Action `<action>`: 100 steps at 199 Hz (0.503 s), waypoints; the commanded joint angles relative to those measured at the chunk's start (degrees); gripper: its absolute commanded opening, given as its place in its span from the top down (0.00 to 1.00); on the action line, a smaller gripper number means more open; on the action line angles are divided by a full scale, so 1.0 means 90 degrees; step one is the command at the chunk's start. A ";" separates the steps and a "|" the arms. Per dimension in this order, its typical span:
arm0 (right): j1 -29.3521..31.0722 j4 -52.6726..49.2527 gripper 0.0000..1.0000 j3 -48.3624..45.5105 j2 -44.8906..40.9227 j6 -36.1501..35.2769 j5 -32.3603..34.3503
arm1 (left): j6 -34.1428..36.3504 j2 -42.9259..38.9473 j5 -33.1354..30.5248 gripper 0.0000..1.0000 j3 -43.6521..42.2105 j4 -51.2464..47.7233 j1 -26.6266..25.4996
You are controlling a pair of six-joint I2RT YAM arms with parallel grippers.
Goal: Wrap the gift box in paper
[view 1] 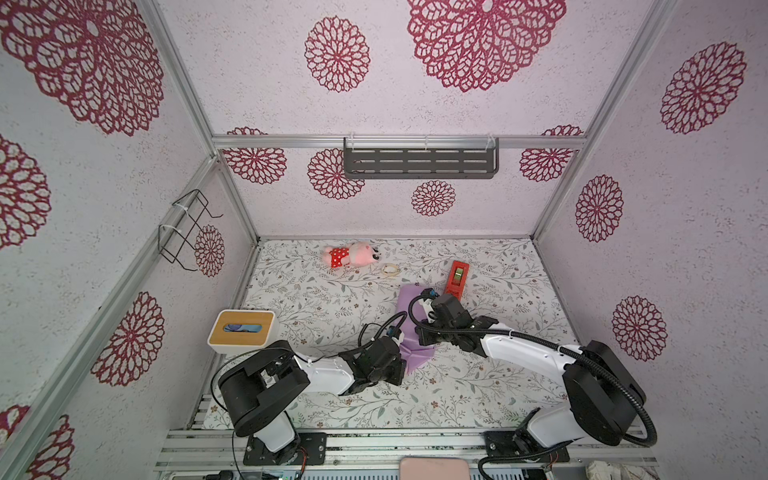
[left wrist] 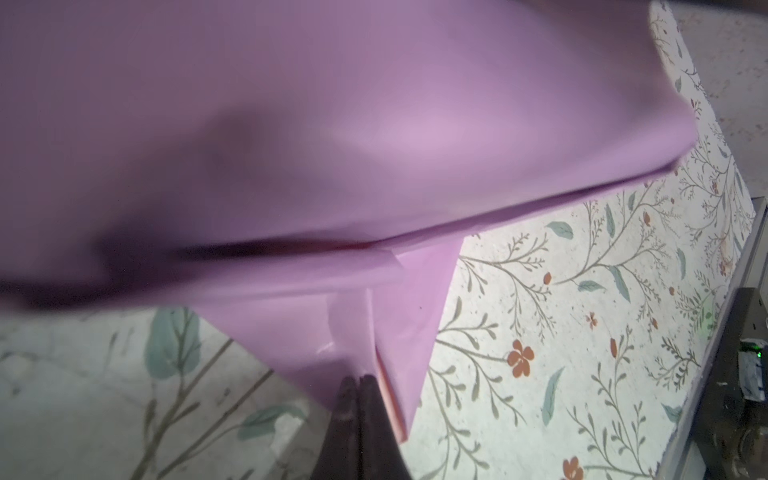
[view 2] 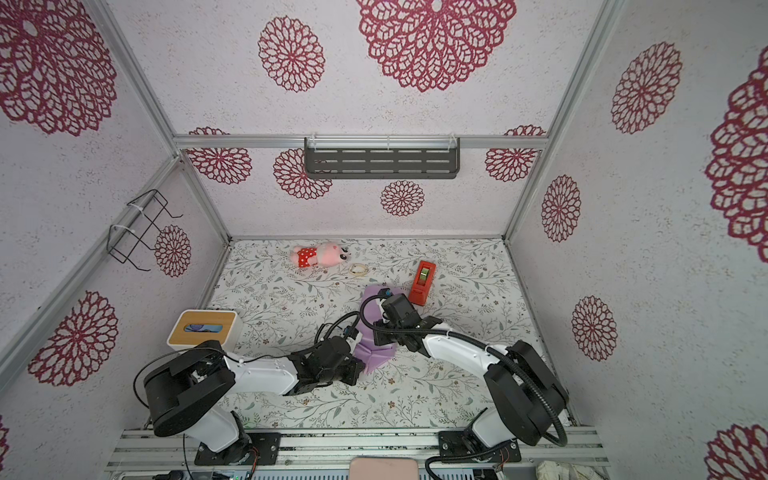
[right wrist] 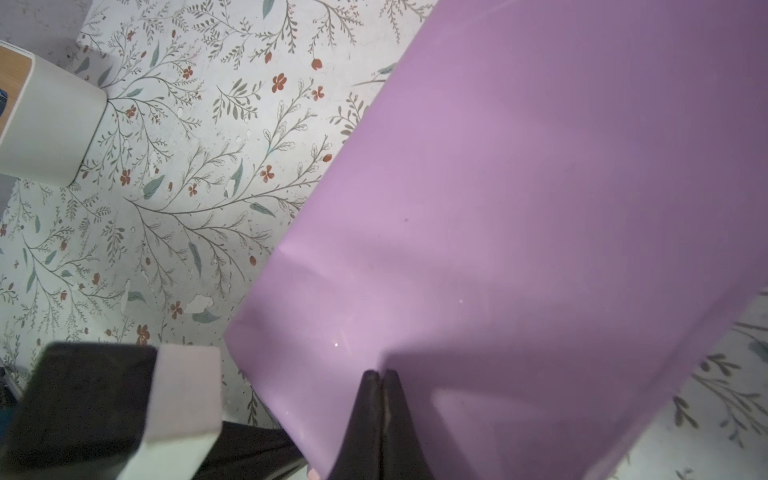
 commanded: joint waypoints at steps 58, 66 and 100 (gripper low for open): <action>0.0044 -0.0702 0.96 -0.0062 0.0154 0.0043 -0.0053 | -0.0203 -0.0233 0.0017 0.98 -0.0226 0.0212 -0.0377; 0.0043 -0.0716 0.96 -0.0051 0.0154 0.0040 -0.0045 | -0.0166 -0.0369 -0.0075 0.97 -0.0255 0.0222 -0.0361; 0.0043 -0.0702 0.96 0.0011 0.0127 0.0031 -0.0044 | -0.0141 -0.1030 -0.0182 0.88 -0.0327 0.0093 -0.0007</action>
